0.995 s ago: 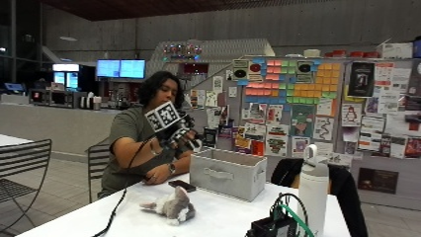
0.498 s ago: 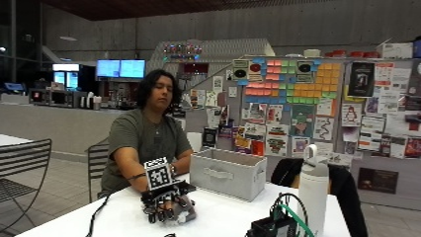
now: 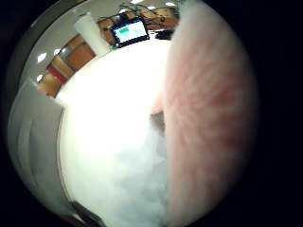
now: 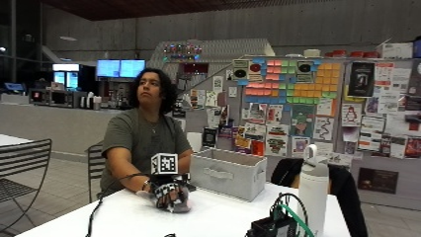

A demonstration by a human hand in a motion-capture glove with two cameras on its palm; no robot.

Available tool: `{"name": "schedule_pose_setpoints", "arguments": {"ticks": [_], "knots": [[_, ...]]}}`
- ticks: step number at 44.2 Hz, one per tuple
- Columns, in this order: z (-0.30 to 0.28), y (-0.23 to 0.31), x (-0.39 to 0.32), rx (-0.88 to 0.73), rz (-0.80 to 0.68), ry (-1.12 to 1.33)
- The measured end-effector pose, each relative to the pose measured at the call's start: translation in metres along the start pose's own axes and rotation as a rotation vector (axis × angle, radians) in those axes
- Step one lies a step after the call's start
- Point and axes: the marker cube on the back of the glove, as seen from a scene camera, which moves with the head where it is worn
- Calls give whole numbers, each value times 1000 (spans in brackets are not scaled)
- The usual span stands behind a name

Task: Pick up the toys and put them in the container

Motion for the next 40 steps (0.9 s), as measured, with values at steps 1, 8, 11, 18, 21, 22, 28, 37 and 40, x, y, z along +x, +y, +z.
{"name": "schedule_pose_setpoints", "arguments": {"ticks": [1,8,11,18,21,22,28,37,40], "knots": [[-4,5,2,4,-5,-25],[-105,44,9,115,-103,-330],[-178,64,-1,214,-154,-444],[-334,76,-32,405,-305,-695],[-375,58,-45,443,-373,-799],[-388,52,-50,455,-399,-834],[-454,41,-84,572,-753,-1066],[-459,-26,-153,501,-602,-970],[-447,-50,-167,445,-583,-975]]}}
